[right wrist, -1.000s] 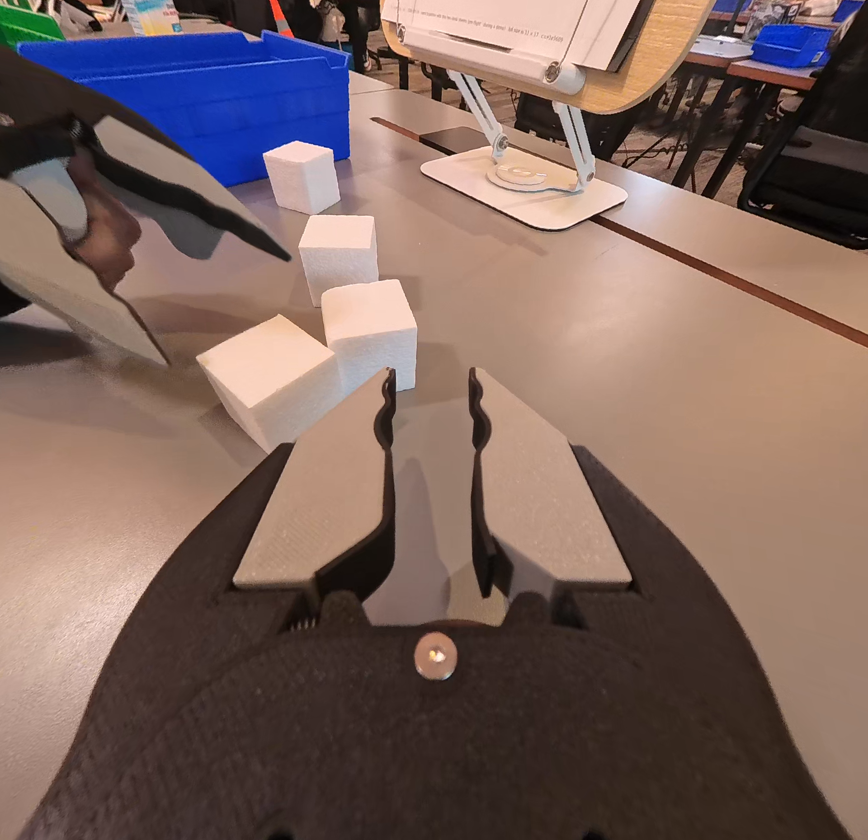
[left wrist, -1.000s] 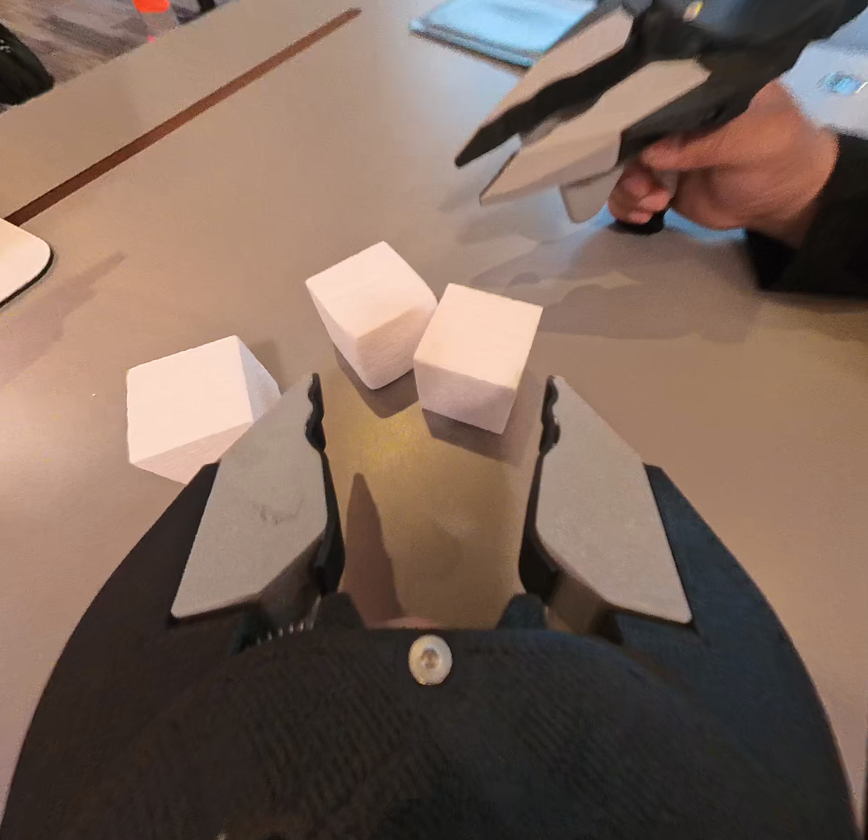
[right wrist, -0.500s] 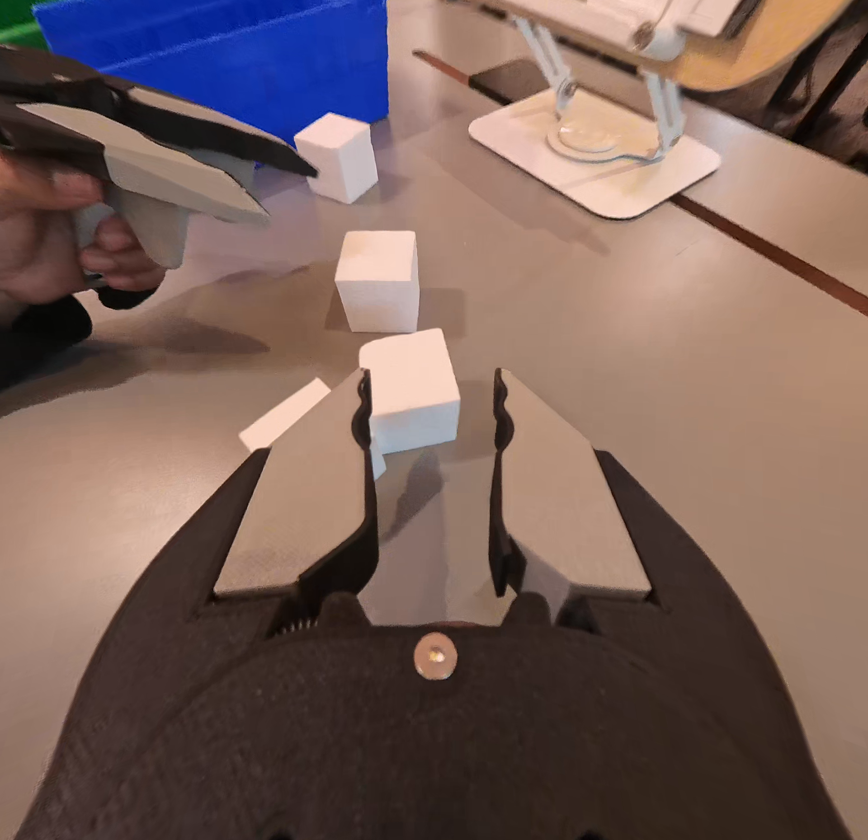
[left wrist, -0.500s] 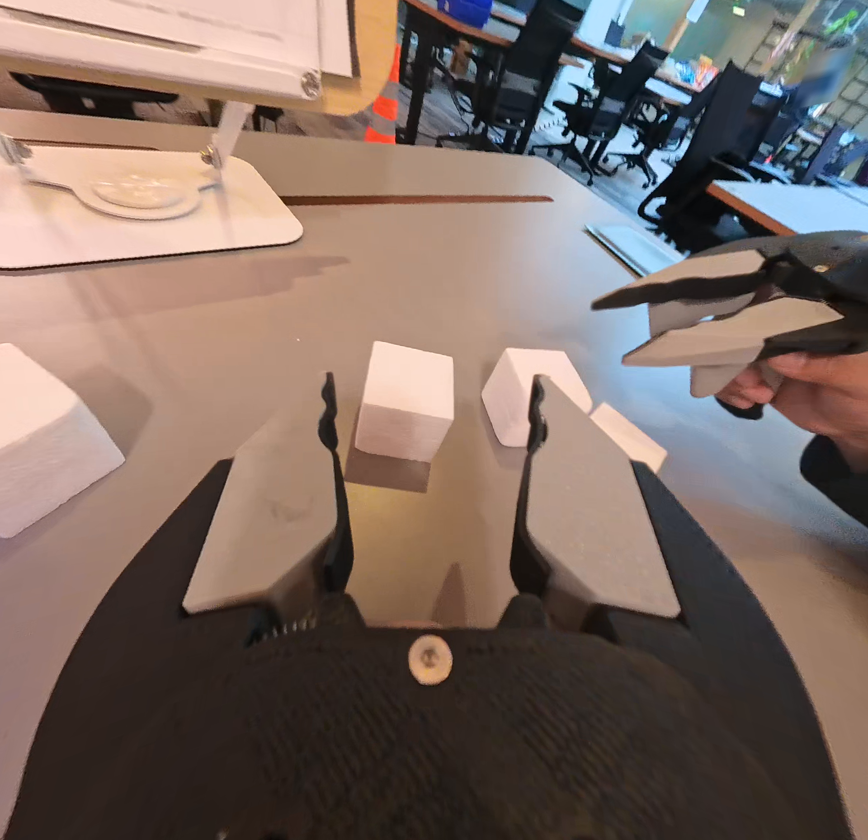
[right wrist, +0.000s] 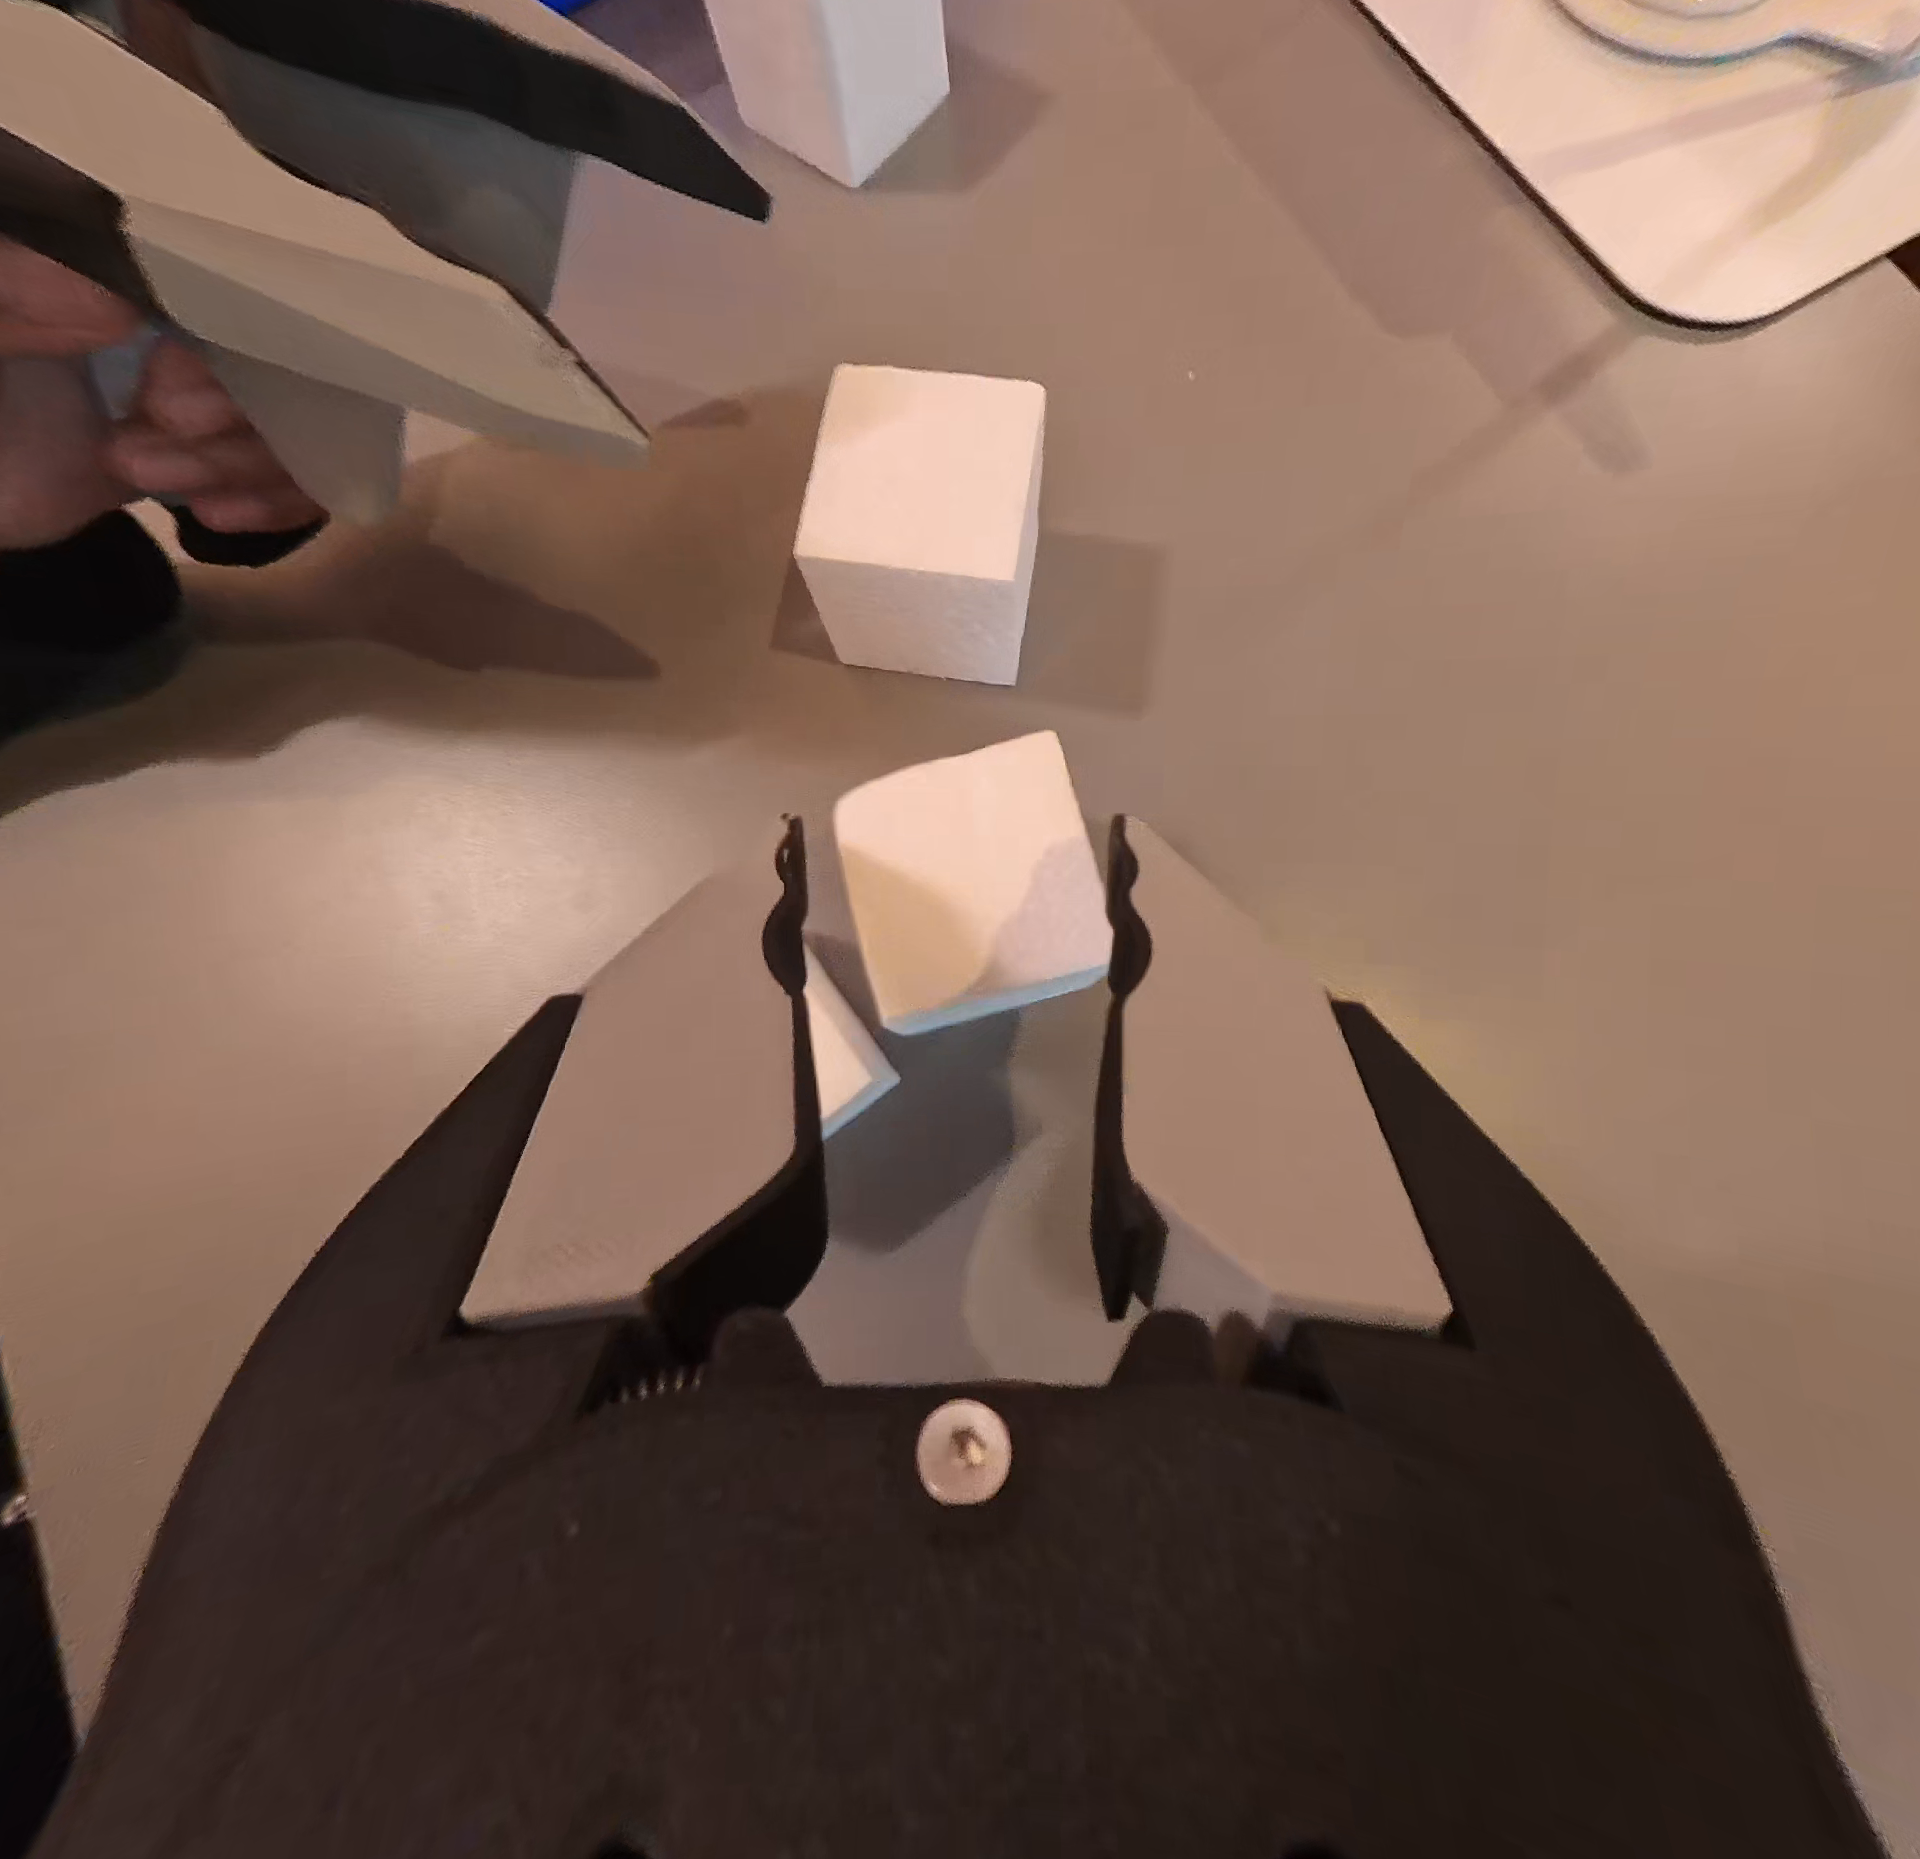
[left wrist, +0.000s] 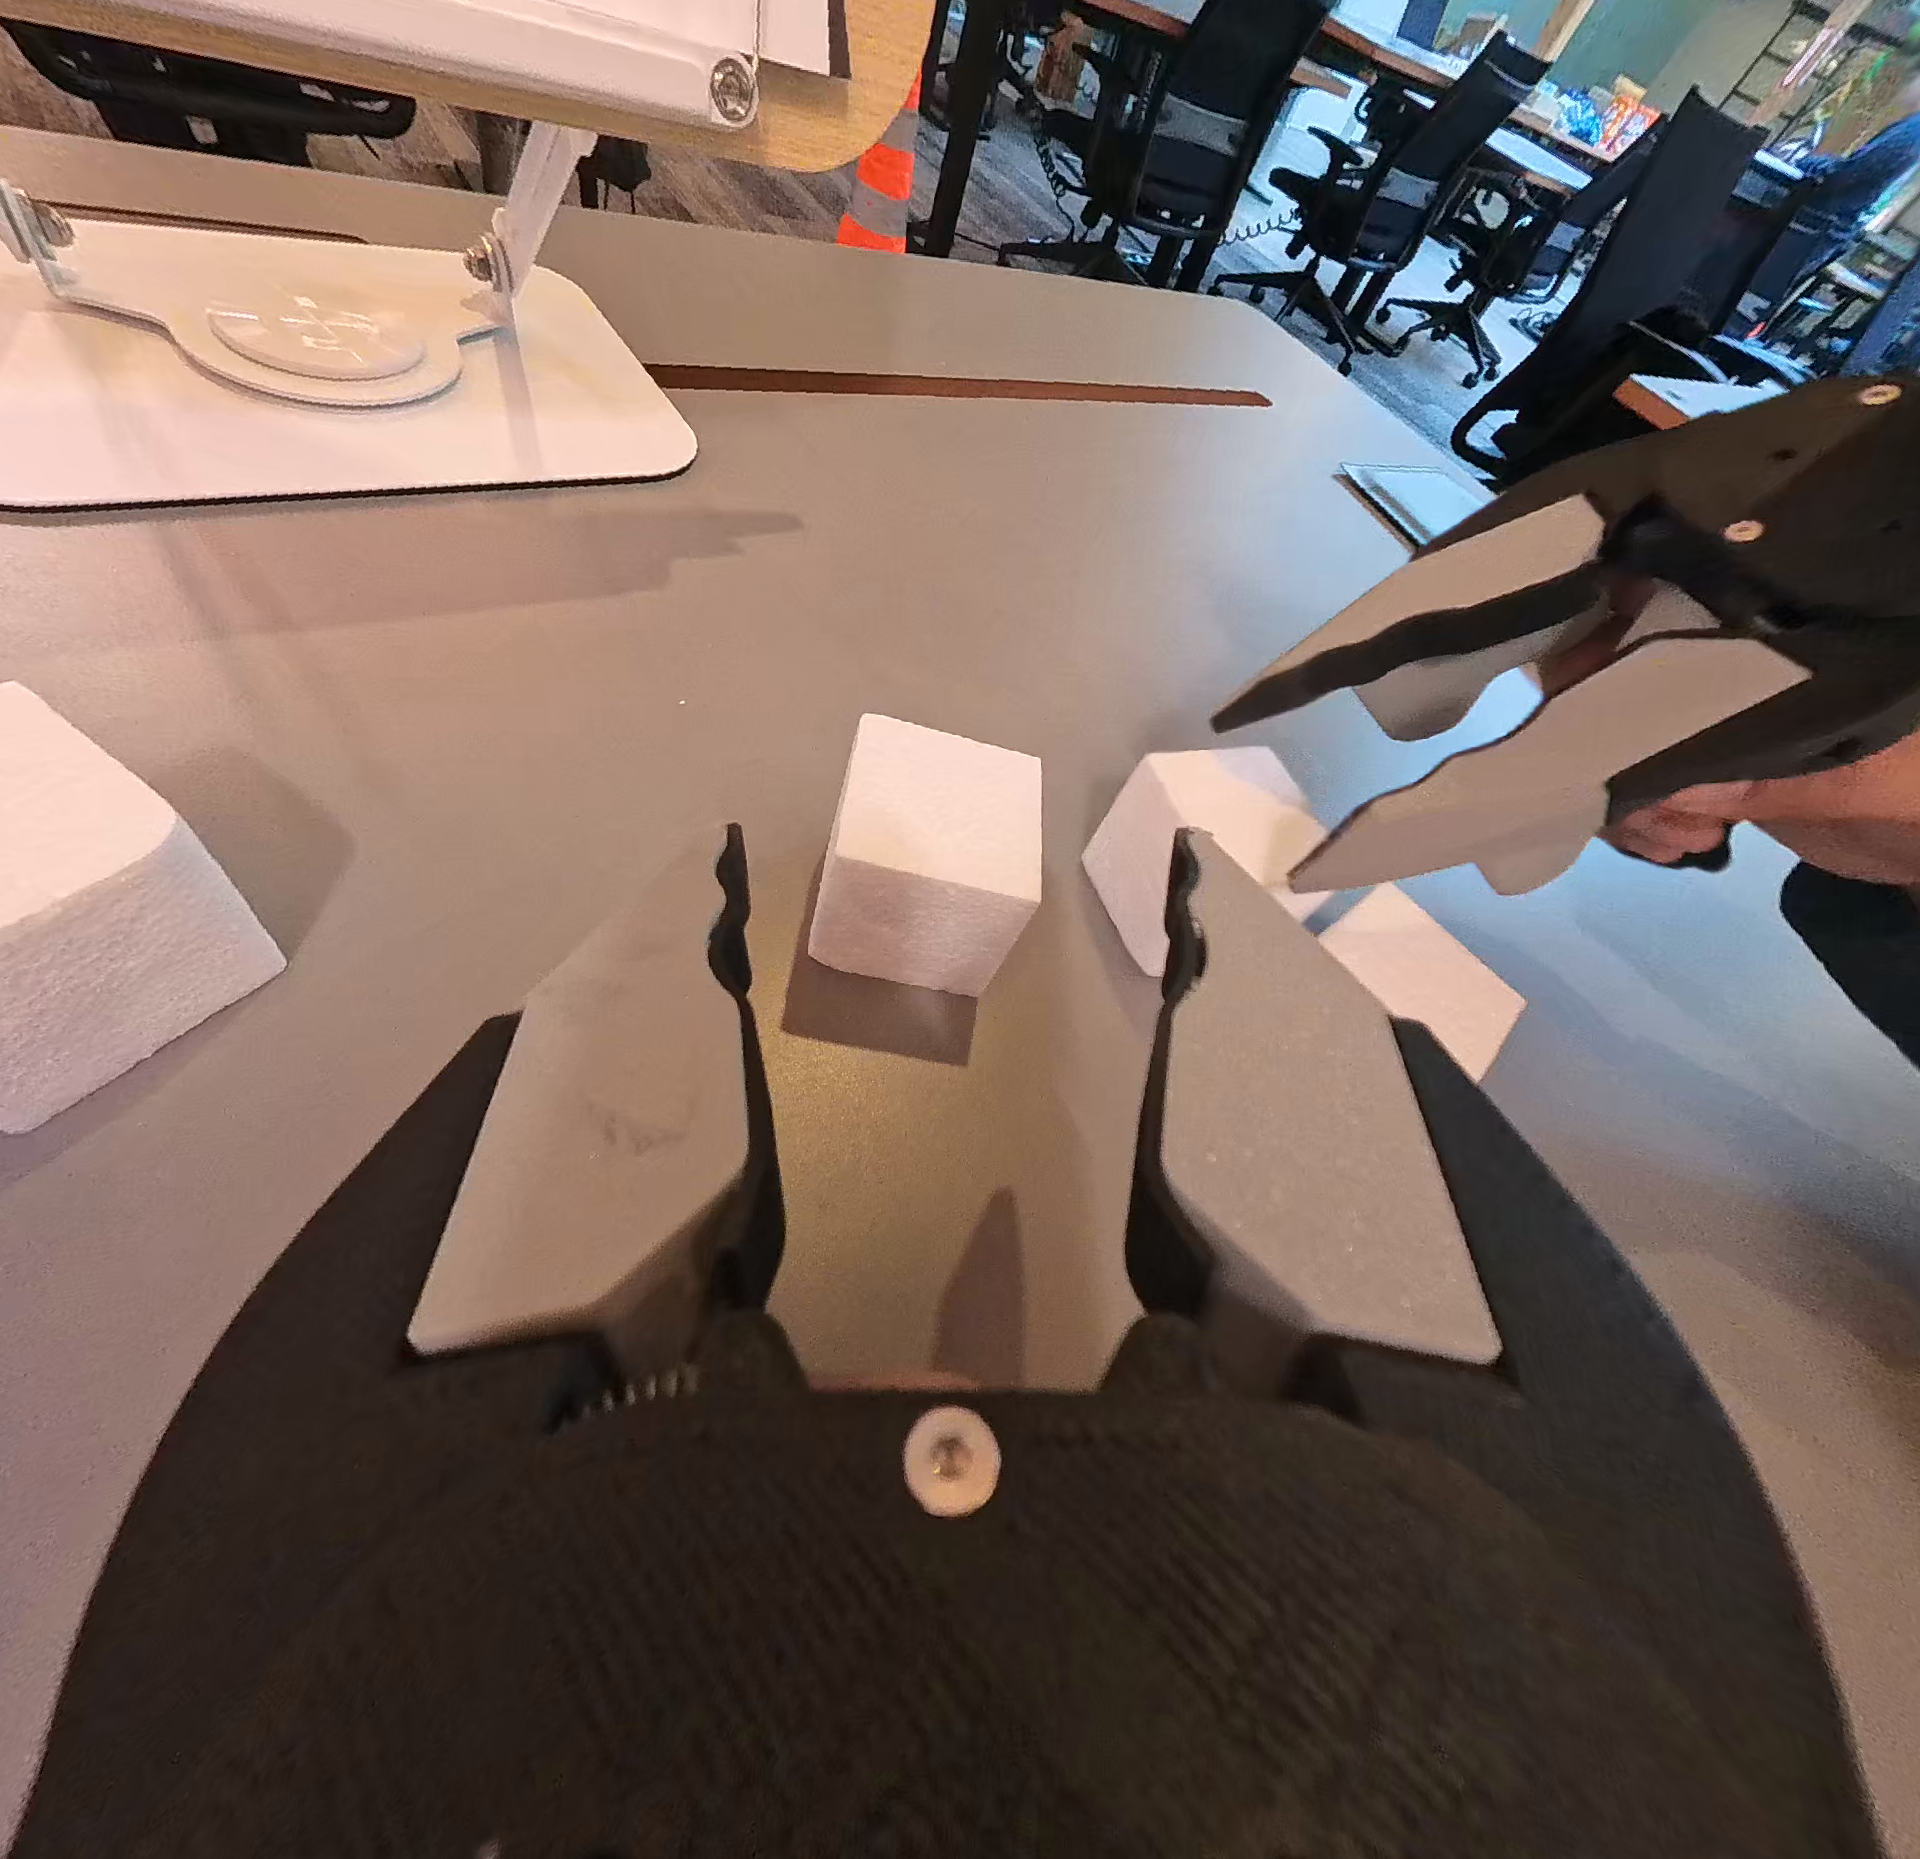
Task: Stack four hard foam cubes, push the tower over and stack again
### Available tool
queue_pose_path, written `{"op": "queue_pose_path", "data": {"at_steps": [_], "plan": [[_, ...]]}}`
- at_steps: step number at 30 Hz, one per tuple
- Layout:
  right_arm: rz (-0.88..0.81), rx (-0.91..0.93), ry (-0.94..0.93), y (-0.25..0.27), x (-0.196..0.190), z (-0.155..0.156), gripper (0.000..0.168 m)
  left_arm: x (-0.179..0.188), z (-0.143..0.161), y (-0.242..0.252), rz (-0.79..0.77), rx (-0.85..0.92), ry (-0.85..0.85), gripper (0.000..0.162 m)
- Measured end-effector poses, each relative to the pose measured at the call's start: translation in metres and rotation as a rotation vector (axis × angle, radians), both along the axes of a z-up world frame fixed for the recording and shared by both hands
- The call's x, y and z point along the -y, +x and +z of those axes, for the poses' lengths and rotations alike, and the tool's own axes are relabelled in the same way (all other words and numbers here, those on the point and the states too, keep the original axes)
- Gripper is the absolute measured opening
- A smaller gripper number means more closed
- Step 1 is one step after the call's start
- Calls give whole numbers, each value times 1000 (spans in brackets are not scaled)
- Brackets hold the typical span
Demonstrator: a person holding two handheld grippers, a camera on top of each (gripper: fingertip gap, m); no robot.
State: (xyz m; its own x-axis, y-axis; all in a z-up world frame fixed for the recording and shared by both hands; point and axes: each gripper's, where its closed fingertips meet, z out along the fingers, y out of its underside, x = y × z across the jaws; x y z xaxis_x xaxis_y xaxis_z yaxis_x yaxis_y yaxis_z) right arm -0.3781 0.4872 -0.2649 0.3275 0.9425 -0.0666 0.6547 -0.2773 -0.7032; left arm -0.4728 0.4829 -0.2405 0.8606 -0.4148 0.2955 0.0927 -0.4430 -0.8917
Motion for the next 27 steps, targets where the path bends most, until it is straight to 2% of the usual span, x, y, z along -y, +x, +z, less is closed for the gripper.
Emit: {"op": "queue_pose_path", "data": {"at_steps": [10, 17, 22, 27], "plan": [[79, 122, 61, 12, -6, -25, 56, -1, -5, 2, -7, -8, -15, 79], [107, 43, 35, 14, -11, -22, 55, -1, -6, 2, -10, -2, -21, 79], [151, -30, 84, 20, -2, 6, 55, -1, -8, 4, -13, -20, -25, 79], [276, -9, 137, 23, 19, 36, 55, -1, -9, 5, -19, -23, -27, 79]]}}
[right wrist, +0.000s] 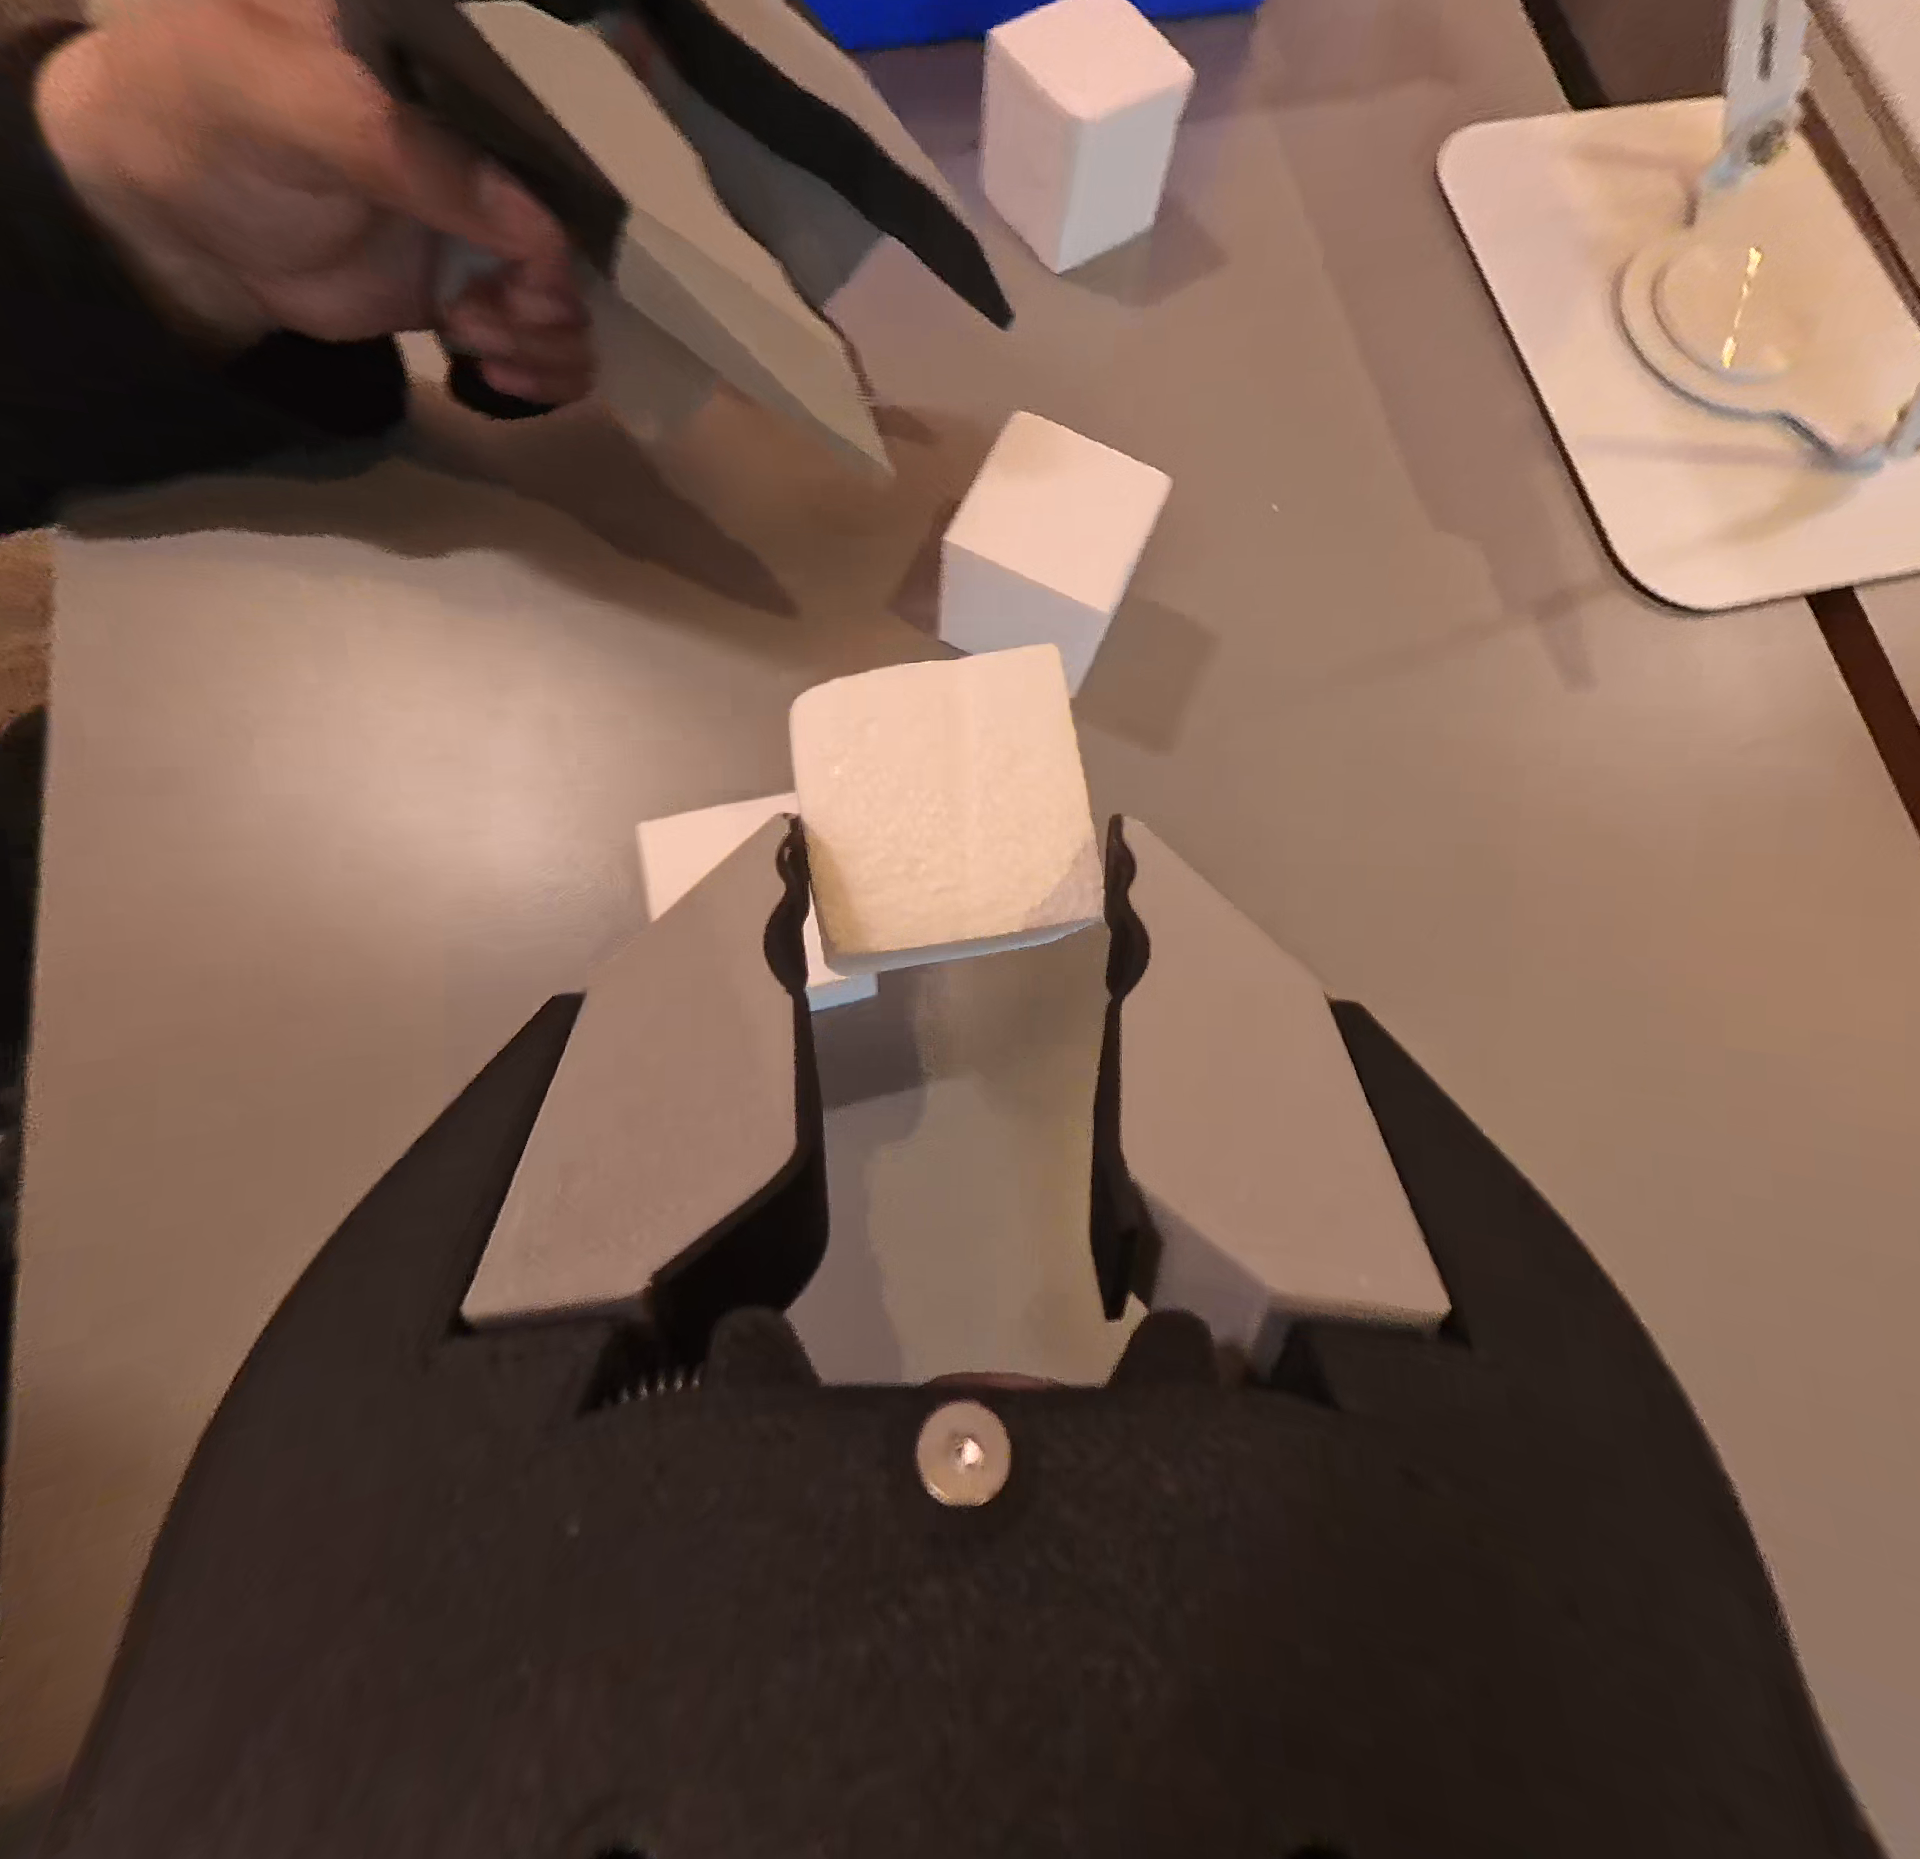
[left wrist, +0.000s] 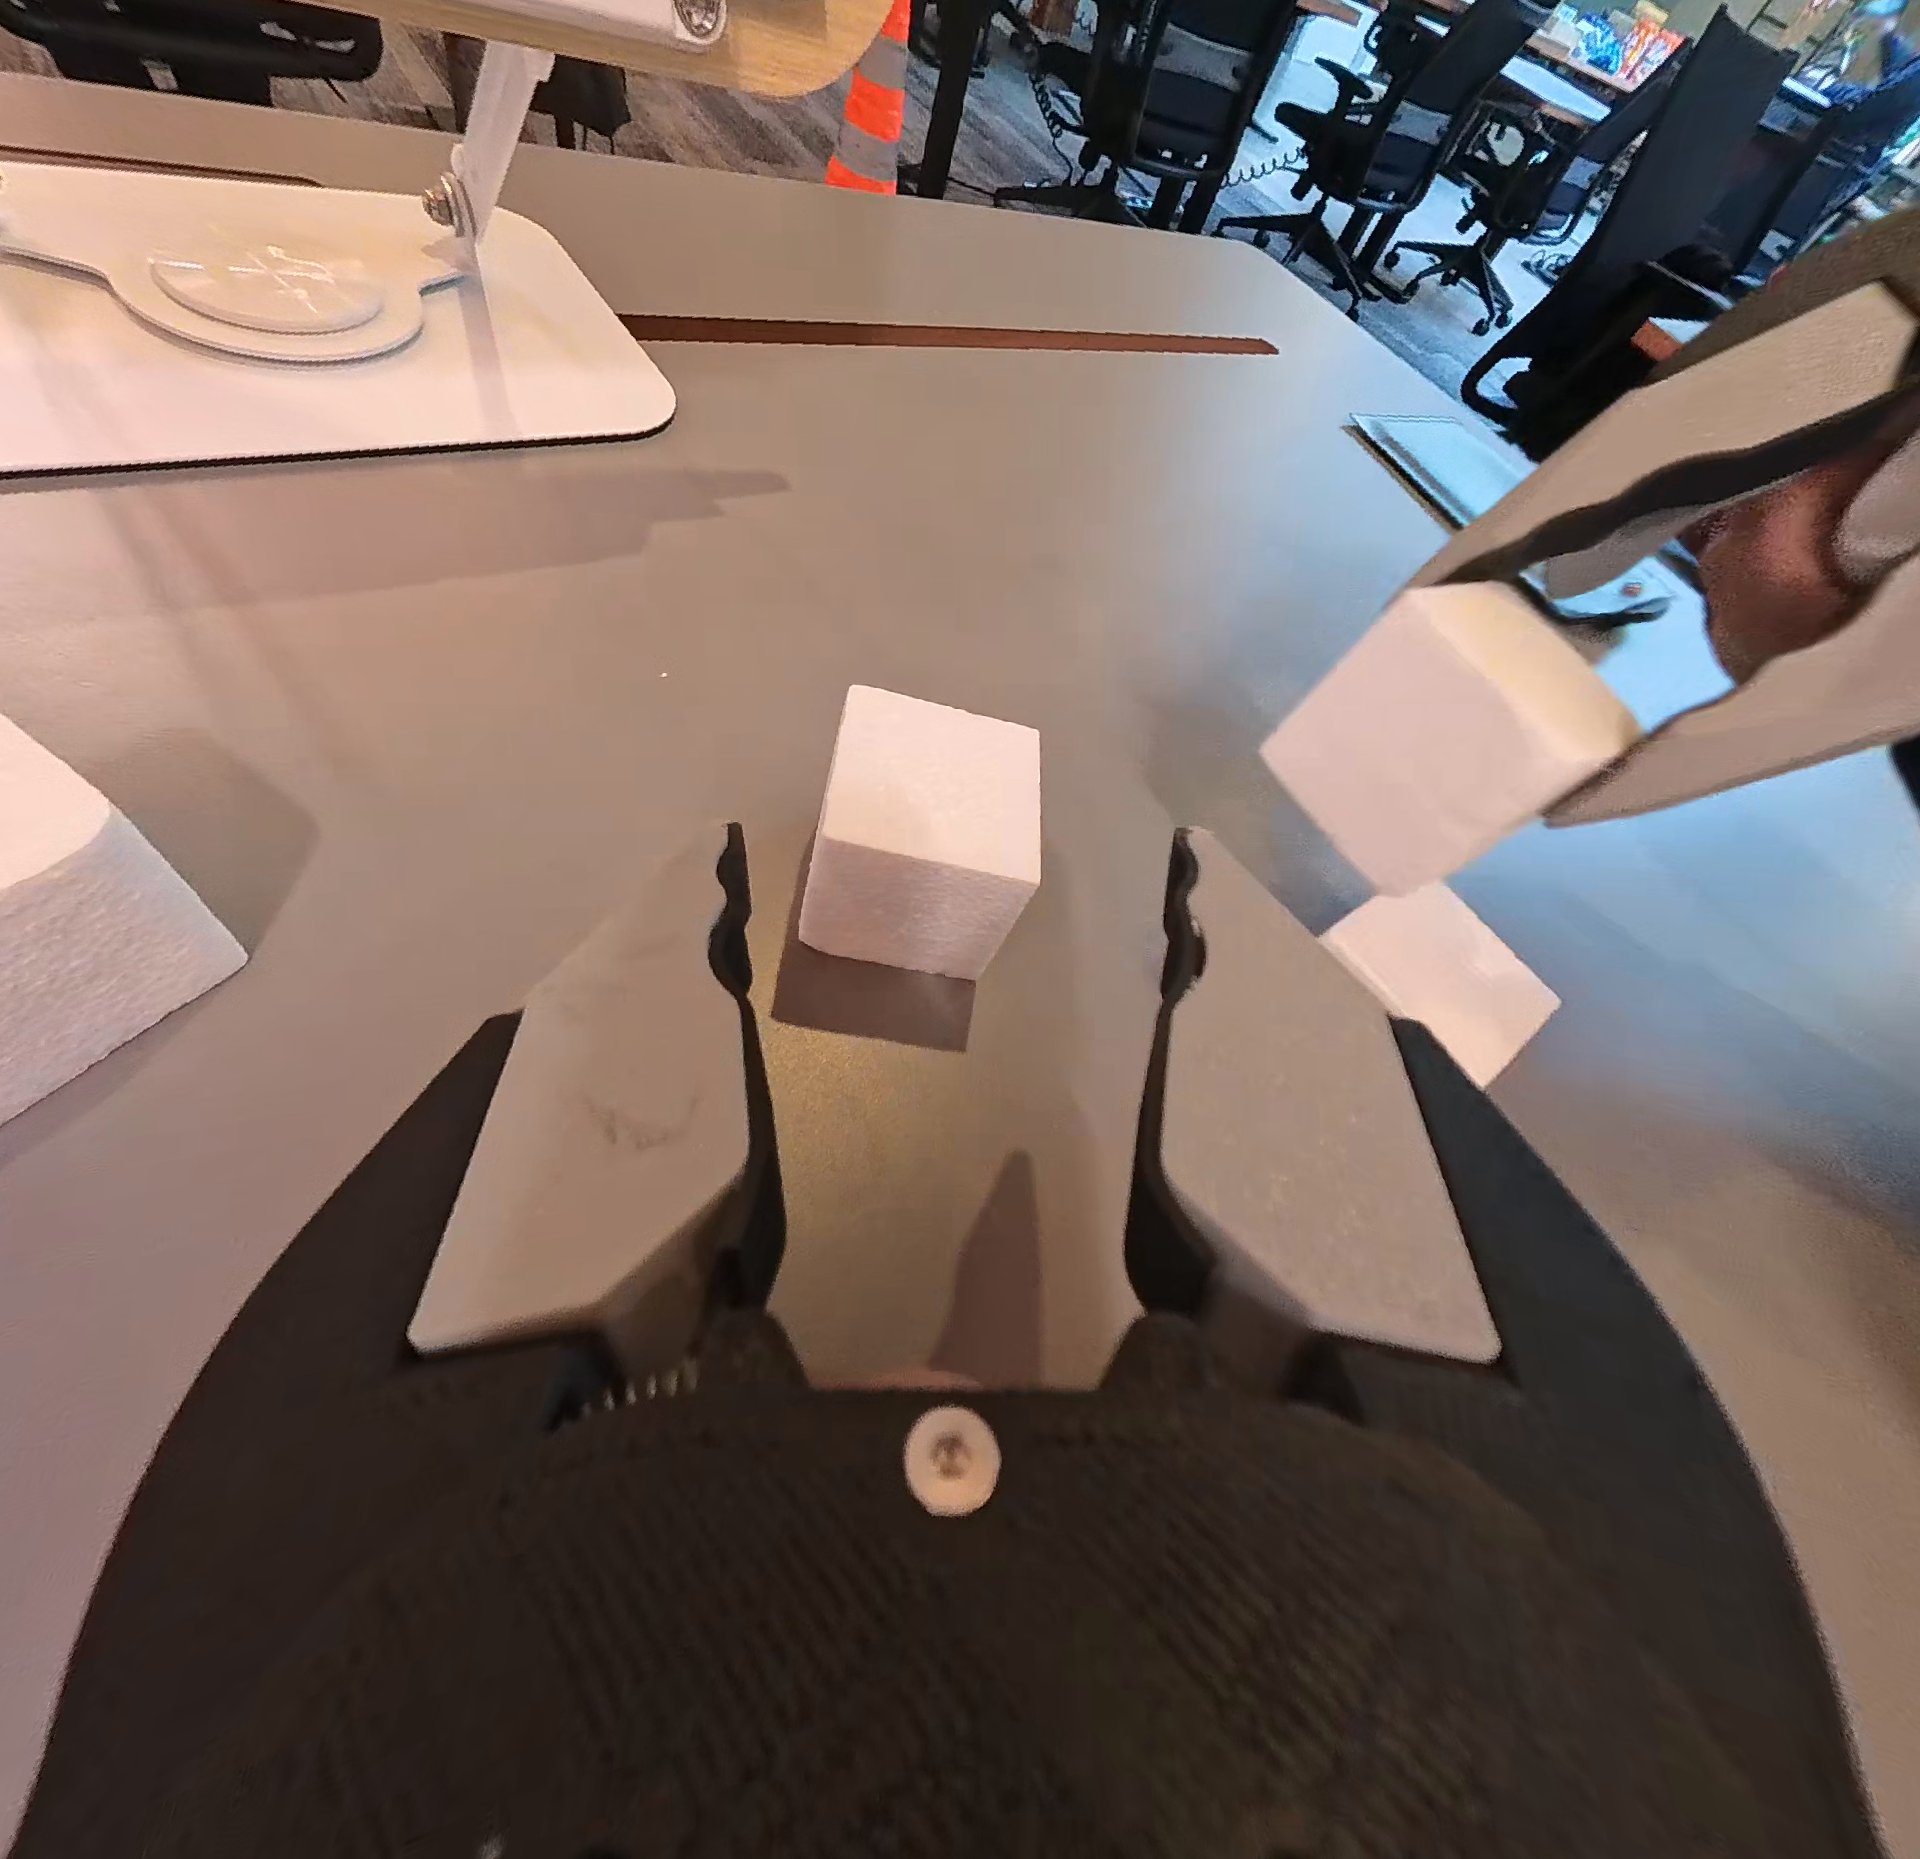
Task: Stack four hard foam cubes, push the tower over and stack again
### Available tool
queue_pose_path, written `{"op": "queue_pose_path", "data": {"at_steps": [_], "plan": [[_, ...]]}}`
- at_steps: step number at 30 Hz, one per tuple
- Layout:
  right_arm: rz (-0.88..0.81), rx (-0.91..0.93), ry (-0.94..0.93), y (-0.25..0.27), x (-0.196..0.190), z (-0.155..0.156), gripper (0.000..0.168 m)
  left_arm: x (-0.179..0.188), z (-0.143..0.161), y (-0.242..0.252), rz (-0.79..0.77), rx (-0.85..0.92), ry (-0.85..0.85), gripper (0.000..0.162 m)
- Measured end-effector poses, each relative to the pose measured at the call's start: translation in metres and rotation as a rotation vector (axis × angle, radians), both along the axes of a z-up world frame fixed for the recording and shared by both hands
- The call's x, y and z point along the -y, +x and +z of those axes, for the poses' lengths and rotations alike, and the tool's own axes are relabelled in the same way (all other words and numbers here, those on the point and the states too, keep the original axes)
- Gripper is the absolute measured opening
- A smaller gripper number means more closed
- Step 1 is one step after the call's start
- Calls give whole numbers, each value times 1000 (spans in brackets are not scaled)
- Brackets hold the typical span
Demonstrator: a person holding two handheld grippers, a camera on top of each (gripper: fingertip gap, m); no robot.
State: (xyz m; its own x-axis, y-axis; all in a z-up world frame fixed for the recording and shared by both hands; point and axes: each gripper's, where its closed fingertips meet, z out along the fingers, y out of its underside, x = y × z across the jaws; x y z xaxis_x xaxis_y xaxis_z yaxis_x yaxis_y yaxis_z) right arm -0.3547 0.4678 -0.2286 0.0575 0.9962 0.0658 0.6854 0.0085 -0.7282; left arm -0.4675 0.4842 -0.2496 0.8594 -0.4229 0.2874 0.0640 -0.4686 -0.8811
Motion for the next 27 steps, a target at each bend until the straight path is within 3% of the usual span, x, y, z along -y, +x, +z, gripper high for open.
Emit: {"op": "queue_pose_path", "data": {"at_steps": [13, 27], "plan": [[55, 83, -42, -2, 34, 0, 55, 1, 0, 0, -2, 6, 0, 79], [50, 124, -38, 1, 42, -10, 55, 0, -1, 0, -2, 5, -7, 79]]}}
